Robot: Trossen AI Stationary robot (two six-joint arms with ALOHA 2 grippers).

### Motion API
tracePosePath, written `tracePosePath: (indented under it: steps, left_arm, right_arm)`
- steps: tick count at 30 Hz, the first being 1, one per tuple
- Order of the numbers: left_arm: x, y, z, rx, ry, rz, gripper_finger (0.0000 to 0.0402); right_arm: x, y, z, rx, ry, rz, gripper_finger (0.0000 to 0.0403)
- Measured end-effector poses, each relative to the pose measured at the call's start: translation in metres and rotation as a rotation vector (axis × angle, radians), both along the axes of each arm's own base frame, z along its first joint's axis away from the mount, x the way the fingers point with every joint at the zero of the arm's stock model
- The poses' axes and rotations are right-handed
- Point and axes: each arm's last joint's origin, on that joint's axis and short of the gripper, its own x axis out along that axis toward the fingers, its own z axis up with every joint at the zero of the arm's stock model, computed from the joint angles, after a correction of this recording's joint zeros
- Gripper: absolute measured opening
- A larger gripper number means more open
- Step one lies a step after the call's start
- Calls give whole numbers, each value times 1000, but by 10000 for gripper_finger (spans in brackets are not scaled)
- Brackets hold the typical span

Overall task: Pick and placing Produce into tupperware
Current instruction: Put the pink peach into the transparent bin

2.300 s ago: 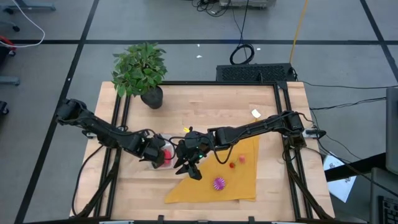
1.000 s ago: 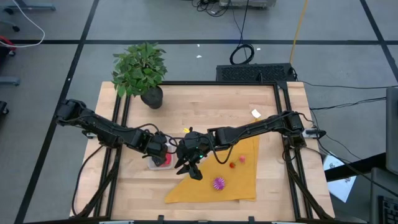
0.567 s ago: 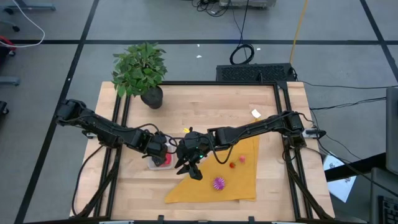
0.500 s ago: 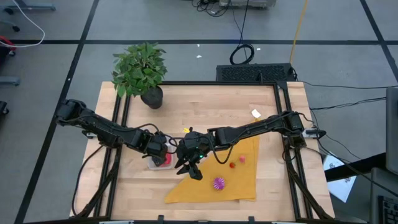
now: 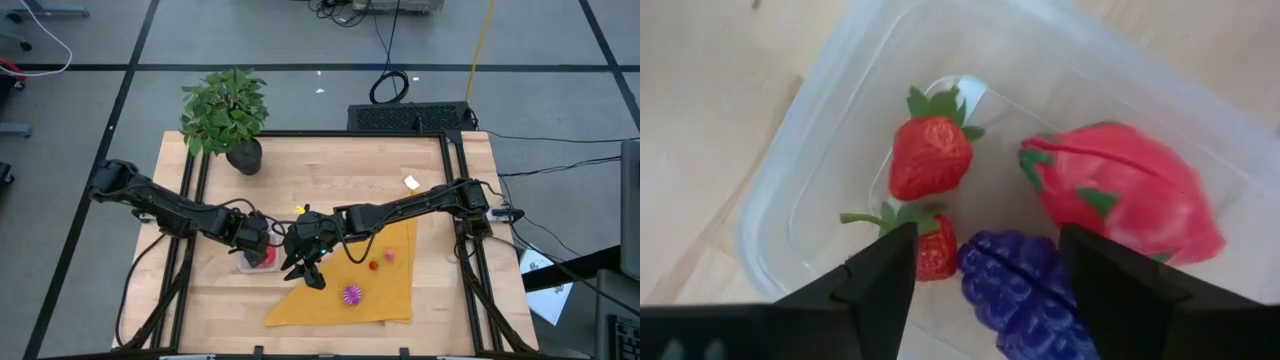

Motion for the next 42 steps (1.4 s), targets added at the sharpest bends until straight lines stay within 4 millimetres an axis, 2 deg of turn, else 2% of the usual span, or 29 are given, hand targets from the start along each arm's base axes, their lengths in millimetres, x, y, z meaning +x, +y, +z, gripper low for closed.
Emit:
tracePosePath:
  steps: [5,9,13,16,19,22,26,30,37,42]
  left_arm:
    - [0,-6,24,-23,-82,-45,250]
    - [-7,-15,62,-55,-190,-95,251]
    - [-25,-30,99,-69,-334,-170,251]
    - [-43,-43,114,-24,-449,-200,251]
    - [-59,-58,118,-1,-522,-204,251]
    - [-72,-73,119,1,-568,-231,251]
    - [-88,-87,121,8,-643,-232,251]
    - [-102,-98,122,38,-723,-249,251]
    - [-101,-115,119,43,-778,-286,251]
    - [-97,-121,115,55,-762,-311,251]
  right_arm:
    - [0,0,0,-1,3,0,132]
    - [-1,0,-1,3,11,6,132]
    - [-5,1,-5,22,86,51,132]
    - [-13,0,-14,9,211,60,132]
    - [-19,-1,-20,-4,305,58,132]
    - [-20,-1,-21,-1,317,56,132]
    - [-21,4,-13,32,273,111,132]
    - [-31,13,-6,92,339,170,132]
    - [-66,48,16,66,438,236,132]
    - [-102,71,28,-133,536,90,132]
